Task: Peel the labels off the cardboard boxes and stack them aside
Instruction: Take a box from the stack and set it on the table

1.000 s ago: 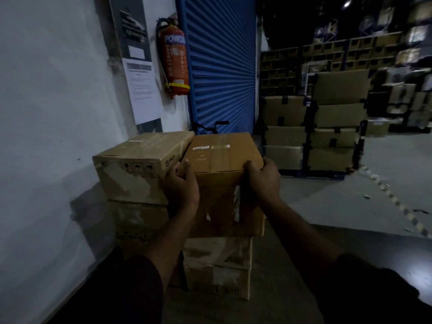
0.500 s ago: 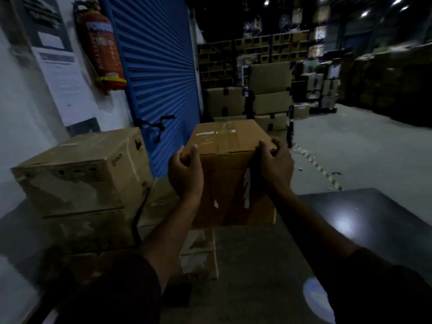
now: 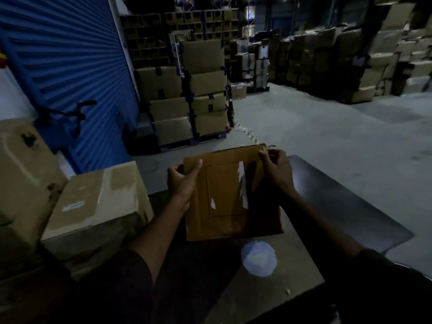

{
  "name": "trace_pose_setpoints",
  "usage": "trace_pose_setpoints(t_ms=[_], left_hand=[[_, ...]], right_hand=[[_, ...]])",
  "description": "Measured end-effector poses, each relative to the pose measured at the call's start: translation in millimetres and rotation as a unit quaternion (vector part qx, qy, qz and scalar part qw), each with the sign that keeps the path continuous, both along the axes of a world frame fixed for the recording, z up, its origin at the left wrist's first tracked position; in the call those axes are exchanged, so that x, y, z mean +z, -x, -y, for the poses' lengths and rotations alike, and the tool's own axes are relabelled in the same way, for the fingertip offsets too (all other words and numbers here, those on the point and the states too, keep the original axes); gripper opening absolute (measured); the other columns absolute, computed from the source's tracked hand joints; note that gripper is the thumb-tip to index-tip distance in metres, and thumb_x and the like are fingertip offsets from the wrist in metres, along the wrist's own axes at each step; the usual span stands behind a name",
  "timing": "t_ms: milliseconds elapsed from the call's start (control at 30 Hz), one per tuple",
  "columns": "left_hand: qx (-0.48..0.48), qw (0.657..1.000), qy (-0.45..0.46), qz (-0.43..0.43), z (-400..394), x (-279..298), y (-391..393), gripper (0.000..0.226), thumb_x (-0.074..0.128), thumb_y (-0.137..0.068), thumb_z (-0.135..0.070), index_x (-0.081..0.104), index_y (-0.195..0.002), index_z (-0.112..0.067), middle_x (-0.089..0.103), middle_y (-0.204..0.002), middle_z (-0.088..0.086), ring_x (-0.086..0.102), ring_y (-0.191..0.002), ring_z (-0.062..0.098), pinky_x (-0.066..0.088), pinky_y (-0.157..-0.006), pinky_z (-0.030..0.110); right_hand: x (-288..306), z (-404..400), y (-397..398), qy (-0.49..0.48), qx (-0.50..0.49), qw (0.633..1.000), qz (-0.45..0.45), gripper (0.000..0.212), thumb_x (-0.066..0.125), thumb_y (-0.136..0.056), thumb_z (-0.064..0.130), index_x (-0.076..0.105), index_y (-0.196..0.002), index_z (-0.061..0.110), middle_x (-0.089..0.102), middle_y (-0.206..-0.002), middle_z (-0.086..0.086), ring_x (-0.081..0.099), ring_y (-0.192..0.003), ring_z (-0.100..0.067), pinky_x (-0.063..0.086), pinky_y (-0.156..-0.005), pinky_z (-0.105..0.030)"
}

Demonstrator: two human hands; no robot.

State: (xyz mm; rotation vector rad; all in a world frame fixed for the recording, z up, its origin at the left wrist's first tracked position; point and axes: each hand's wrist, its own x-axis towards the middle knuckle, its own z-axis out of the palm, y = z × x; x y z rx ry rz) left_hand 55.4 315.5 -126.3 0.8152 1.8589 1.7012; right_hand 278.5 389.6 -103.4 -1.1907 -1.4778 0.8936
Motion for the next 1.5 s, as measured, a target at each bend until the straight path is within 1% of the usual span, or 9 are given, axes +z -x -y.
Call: trace_pose_setpoints(t_ms=[200, 400, 567, 733, 867, 967, 1200, 1400, 1500], left_hand=[[0.032, 0.995, 0.052, 0.075, -45, -35, -9, 0.075, 0.073, -0.081, -0.055, 0.048, -0.136, -0.009, 0.06, -0.123, 0.007, 0.059, -0.107, 0.026, 0.05, -0.085, 0.037], [0.146, 0.979, 0.109, -0.087, -80, -30, 10, 0.057, 0.07, -0.083, -0.056, 0.062, -0.119, -0.013, 0.068, -0.116, 0.007, 0.064, -0.106, 0.027, 0.052, -0.09, 0.039], [0.23, 0.951, 0.155, -0.137, -70, -42, 17, 0.041, 0.064, -0.092, -0.047, 0.071, -0.107, -0.009, 0.072, -0.108, 0.011, 0.065, -0.098, 0.029, 0.042, -0.075, 0.03], [0.243, 0.947, 0.168, -0.125, -52, -56, 32, 0.054, 0.056, -0.094, -0.055, 0.073, -0.11, -0.007, 0.072, -0.11, 0.015, 0.065, -0.1, 0.032, 0.045, -0.079, 0.032], [0.187, 0.957, 0.214, -0.063, -50, -58, 36, 0.071, 0.044, -0.091, -0.071, 0.069, -0.118, -0.01, 0.067, -0.117, 0.017, 0.061, -0.107, 0.033, 0.046, -0.092, 0.035], [0.164, 0.942, 0.29, -0.031, -48, -67, 49, 0.078, 0.034, -0.092, -0.074, 0.058, -0.134, -0.012, 0.058, -0.132, 0.019, 0.055, -0.118, 0.037, 0.042, -0.107, 0.046], [0.125, 0.965, 0.15, 0.174, -48, -91, 52, 0.028, 0.051, -0.101, -0.027, 0.063, -0.083, -0.01, 0.067, -0.071, 0.011, 0.059, -0.054, 0.023, 0.052, -0.054, 0.031], [0.09, 0.97, 0.079, 0.21, -66, -77, 49, 0.056, 0.043, -0.088, -0.076, 0.061, -0.111, -0.028, 0.069, -0.1, 0.003, 0.065, -0.093, 0.026, 0.055, -0.082, 0.042], [0.127, 0.972, 0.139, 0.143, -70, -88, 57, 0.105, 0.047, -0.057, -0.1, 0.052, -0.132, -0.027, 0.063, -0.125, 0.003, 0.062, -0.109, 0.03, 0.051, -0.096, 0.054]], right_hand=[[-27, -43, -22, 0.0, 0.08, 0.997, -0.008, 0.033, 0.046, -0.101, 0.034, 0.058, -0.13, 0.026, 0.064, -0.124, 0.002, 0.06, -0.107, -0.01, 0.051, -0.08, -0.025], [-57, -86, -21, -0.054, 0.171, 0.984, 0.004, 0.029, 0.061, -0.093, 0.028, 0.061, -0.122, 0.03, 0.056, -0.12, 0.008, 0.056, -0.108, -0.003, 0.055, -0.091, -0.038], [-118, -114, -37, 0.088, 0.106, 0.983, 0.122, 0.074, 0.072, -0.074, 0.062, 0.056, -0.126, 0.012, 0.056, -0.123, -0.012, 0.05, -0.118, -0.027, 0.042, -0.092, -0.036], [-177, -132, -51, 0.336, 0.158, 0.928, 0.012, 0.109, 0.076, -0.052, 0.075, 0.04, -0.136, 0.016, 0.056, -0.128, -0.008, 0.061, -0.108, -0.023, 0.055, -0.084, -0.043], [-183, -140, -45, 0.336, 0.184, 0.923, -0.028, 0.094, 0.079, -0.055, 0.064, 0.046, -0.13, 0.019, 0.063, -0.117, -0.005, 0.067, -0.095, -0.018, 0.058, -0.073, -0.037], [-180, -145, -38, 0.314, 0.157, 0.936, -0.041, 0.119, 0.082, -0.038, 0.07, 0.039, -0.139, 0.024, 0.055, -0.128, -0.004, 0.065, -0.101, -0.02, 0.06, -0.076, -0.043], [-143, -167, -33, 0.219, 0.08, 0.968, -0.089, 0.067, 0.046, -0.08, 0.078, 0.055, -0.12, 0.025, 0.043, -0.135, -0.007, 0.049, -0.118, -0.025, 0.047, -0.097, -0.053], [-116, -190, -24, 0.235, 0.062, 0.961, -0.132, 0.061, 0.034, -0.088, 0.074, 0.058, -0.107, 0.021, 0.06, -0.109, -0.004, 0.057, -0.093, -0.014, 0.045, -0.078, -0.035], [-118, -192, -21, 0.236, 0.035, 0.966, -0.097, 0.066, 0.035, -0.086, 0.075, 0.058, -0.118, 0.022, 0.058, -0.12, -0.006, 0.055, -0.103, -0.023, 0.045, -0.085, -0.038]])
